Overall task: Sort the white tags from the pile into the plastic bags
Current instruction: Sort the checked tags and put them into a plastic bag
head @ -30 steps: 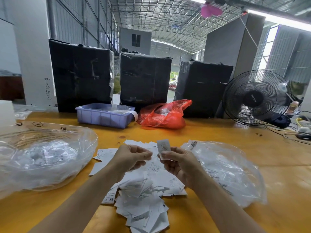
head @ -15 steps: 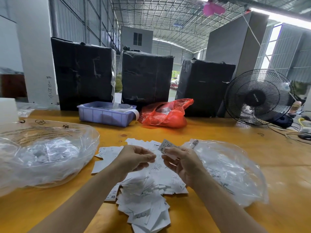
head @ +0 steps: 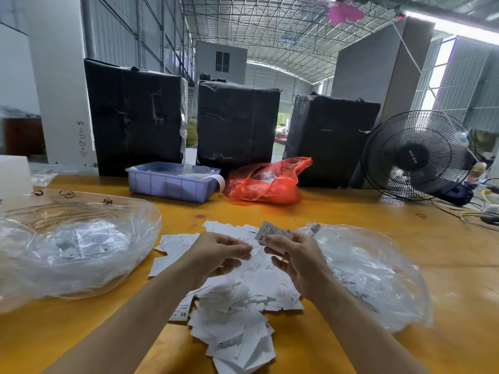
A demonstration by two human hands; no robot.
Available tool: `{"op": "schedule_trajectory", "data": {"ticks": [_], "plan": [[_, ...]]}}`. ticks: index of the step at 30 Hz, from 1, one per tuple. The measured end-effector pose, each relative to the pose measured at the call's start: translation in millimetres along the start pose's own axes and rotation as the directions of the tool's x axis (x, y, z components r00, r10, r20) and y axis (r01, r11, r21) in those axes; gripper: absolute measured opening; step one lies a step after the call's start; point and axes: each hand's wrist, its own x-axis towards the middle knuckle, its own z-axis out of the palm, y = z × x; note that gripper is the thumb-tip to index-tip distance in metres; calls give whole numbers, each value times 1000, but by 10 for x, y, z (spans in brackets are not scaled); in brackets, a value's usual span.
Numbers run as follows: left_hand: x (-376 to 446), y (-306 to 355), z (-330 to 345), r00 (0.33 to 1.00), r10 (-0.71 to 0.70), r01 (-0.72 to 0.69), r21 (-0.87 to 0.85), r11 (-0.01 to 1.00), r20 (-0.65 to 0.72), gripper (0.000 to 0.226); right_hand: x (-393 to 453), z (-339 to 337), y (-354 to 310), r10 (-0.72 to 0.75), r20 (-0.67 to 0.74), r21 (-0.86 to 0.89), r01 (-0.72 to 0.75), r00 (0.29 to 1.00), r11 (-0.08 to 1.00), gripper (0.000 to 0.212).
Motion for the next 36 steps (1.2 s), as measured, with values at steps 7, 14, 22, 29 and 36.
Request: {"op": "schedule_trajectory", "data": {"ticks": [7, 14, 22, 29, 36], "plan": [[-18, 11, -6, 998, -33, 36, -56, 998, 52, 12, -43, 31, -5, -129, 25, -167, 131, 991, 977, 5], [-25, 20, -10, 997, -41, 44, -54, 998, 63, 13, -43, 29, 9, -162, 37, -204, 166, 986, 965, 8], [-33, 10, -17, 1000, -24, 25, -33, 999, 18, 14, -20, 24, 26, -85, 44, -197, 92, 995, 976, 5], [-10, -7, -10, 1000, 26, -25, 53, 998, -17, 8, -5, -19, 41, 55, 120, -280, -20, 991, 960, 9], [8, -29, 7, 995, 67, -64, 51, 997, -72, 11, -5, -51, 33, 157, 276, -319, -64, 948, 946, 19]]}}
